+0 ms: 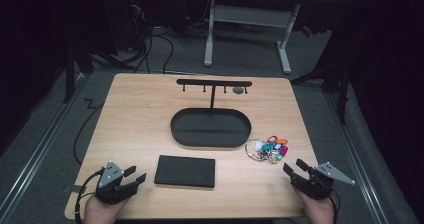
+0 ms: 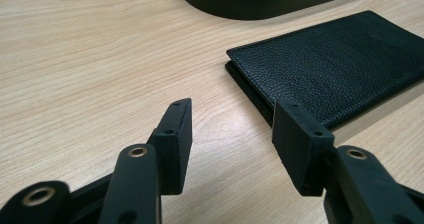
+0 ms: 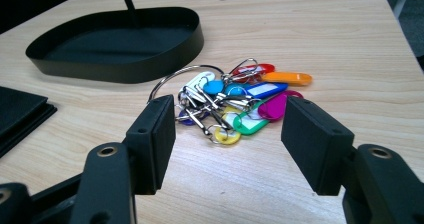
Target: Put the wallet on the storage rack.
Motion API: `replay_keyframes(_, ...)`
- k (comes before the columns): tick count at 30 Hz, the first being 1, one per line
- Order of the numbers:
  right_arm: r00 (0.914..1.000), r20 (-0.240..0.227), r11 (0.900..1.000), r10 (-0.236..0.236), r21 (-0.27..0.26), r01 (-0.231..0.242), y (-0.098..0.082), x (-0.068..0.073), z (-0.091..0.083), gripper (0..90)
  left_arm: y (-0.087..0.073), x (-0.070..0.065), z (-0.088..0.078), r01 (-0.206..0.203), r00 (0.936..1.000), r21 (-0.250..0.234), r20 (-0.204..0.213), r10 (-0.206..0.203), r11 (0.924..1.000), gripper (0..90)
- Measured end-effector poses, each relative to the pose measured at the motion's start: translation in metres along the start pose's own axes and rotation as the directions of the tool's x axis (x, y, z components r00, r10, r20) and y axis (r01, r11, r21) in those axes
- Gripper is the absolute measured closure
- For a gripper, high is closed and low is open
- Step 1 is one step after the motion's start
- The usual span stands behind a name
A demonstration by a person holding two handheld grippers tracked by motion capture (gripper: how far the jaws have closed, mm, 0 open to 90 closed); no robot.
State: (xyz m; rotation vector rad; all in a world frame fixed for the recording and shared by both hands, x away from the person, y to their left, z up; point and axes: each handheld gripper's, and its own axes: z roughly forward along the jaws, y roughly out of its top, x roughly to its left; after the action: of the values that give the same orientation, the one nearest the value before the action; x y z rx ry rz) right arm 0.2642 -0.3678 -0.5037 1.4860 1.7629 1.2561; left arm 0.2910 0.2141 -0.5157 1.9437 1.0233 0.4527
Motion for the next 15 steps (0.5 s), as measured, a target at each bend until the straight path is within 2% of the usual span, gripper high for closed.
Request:
replay_keyframes(3, 0.9998, -0.007, 1.0, -0.017, 0.009, 0.017, -0.0021, 0.0013, 0.0021, 39.2, 0.001, -0.0029, 0.0029, -0.022, 0.9997, 0.009, -0.009, 0.022, 0.9997, 50.4)
replay_keyframes(11, 0.9993, -0.019, 0.999, -0.032, 0.023, 0.033, -0.0035, 0.0005, 0.0027, 39.6, -0.0007, -0.0055, 0.0083, -0.033, 0.9992, 0.035, -0.023, 0.033, 0.9988, 53.0)
replay_keyframes(12, 0.9993, -0.021, 0.999, -0.032, 0.029, 0.033, -0.0035, 0.0009, 0.0035, 39.7, -0.0007, -0.0057, 0.0078, -0.035, 0.9991, 0.039, -0.024, 0.035, 0.9987, 58.7)
replay_keyframes(15, 0.9984, -0.018, 0.998, -0.054, 0.032, 0.055, -0.0031, 0.0014, 0.0054, 40.6, 0.0007, -0.0051, 0.0052, -0.018, 0.9992, 0.045, -0.034, 0.02, 0.9988, 63.1)
